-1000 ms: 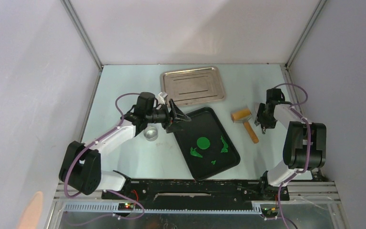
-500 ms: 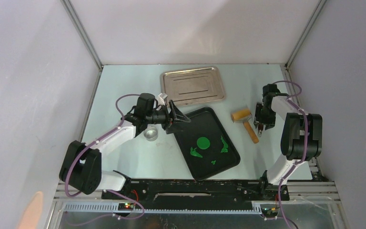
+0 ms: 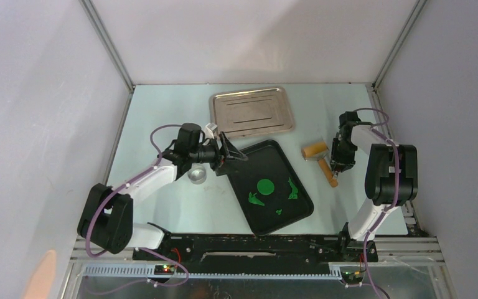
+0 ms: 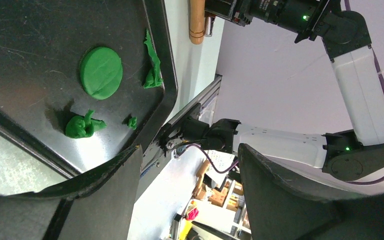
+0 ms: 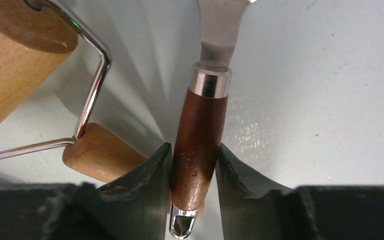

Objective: Roll out the dumpling wrappers from the dough
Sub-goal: Pick up the spatula from the center of the board.

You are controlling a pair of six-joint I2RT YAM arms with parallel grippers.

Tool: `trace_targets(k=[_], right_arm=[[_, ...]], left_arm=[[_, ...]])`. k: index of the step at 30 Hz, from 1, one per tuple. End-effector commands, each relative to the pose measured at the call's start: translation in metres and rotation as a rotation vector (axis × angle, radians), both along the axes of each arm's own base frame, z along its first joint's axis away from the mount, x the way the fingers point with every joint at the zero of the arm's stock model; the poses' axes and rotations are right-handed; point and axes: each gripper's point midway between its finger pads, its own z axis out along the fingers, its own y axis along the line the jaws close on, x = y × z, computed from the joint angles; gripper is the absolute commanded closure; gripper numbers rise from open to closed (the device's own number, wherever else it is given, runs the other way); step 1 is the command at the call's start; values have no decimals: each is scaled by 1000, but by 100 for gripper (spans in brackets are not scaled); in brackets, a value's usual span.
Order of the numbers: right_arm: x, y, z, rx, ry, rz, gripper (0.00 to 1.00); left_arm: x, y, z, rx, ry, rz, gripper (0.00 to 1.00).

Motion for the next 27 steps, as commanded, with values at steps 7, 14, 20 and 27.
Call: trace_targets(k=[7, 14, 20, 27], right_arm=[[15, -3, 12, 10, -57, -23, 58], [17, -9, 19, 16, -82, -31, 100], [9, -15, 36, -15, -70, -7, 100], [15, -8, 103, -48, -277, -6, 100]], left_arm=[[-2, 1, 9, -26, -38, -15, 27], [-2, 2, 9, -24, -40, -11, 27], [-3, 2, 7, -21, -34, -13, 27], [-3, 3, 8, -13, -40, -17, 27]])
